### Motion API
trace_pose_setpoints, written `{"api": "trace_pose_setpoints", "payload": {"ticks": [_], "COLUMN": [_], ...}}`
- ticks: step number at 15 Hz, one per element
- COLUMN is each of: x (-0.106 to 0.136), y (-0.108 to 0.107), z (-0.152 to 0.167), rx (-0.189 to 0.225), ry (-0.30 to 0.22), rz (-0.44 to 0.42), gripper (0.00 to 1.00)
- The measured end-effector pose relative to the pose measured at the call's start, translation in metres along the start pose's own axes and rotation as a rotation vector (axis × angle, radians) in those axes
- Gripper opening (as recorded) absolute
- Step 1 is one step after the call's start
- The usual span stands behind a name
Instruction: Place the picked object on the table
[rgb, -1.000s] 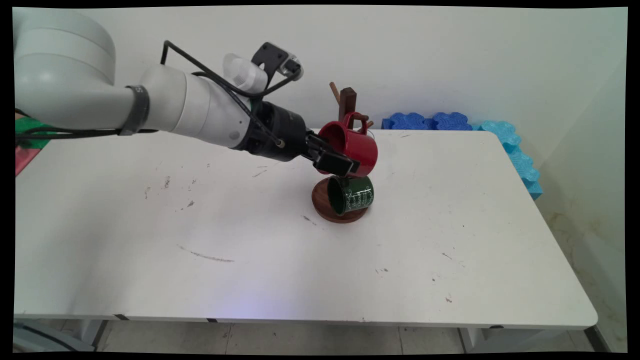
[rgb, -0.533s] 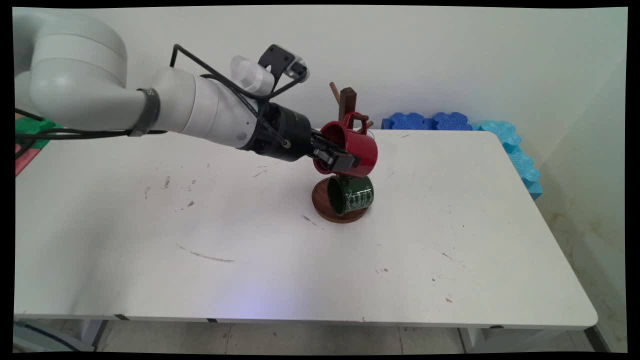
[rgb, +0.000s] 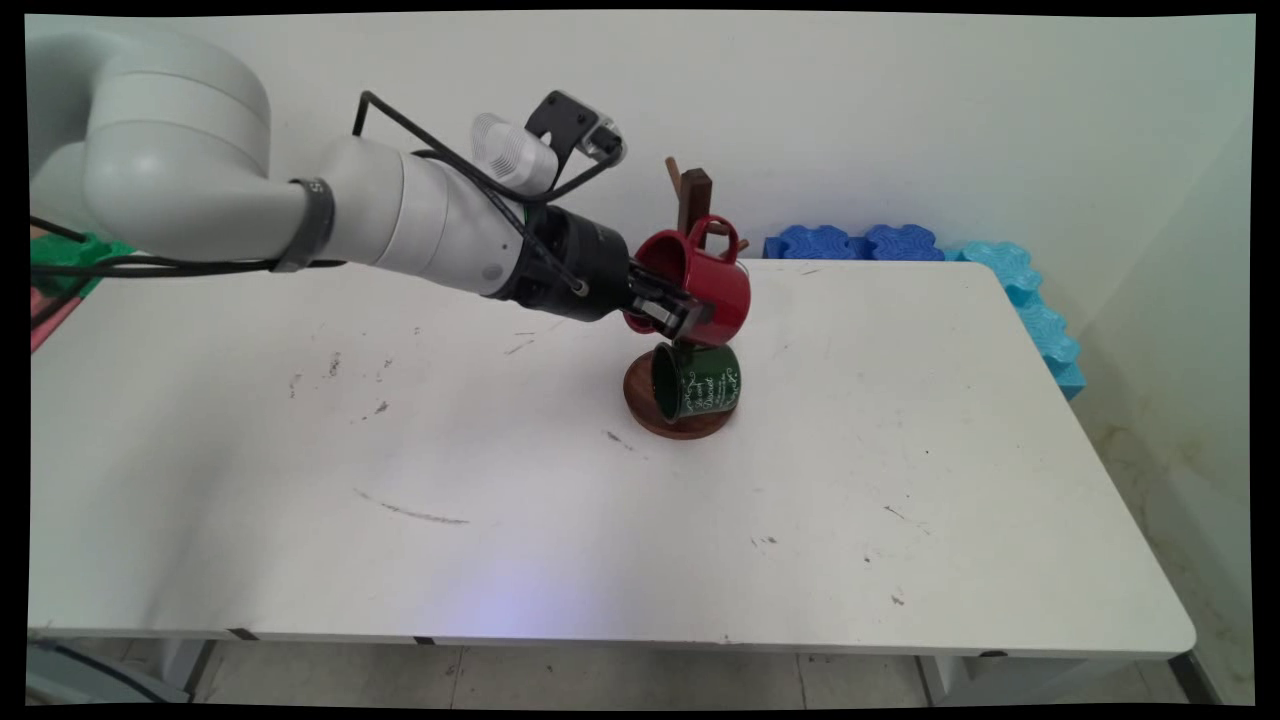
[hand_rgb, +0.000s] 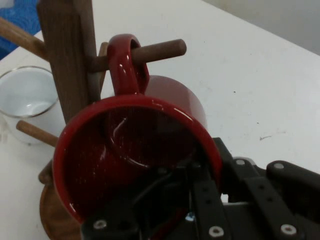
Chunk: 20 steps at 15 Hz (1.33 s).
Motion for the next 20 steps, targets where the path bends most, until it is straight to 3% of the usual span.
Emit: {"api": "trace_pose_setpoints", "payload": {"ticks": [20], "x": [0.0059], "y": [0.005], "z": [-0.0059], "rx": [-0.035], "ry": [-0.003], "rz": [0.037], "gripper": [0.0]}}
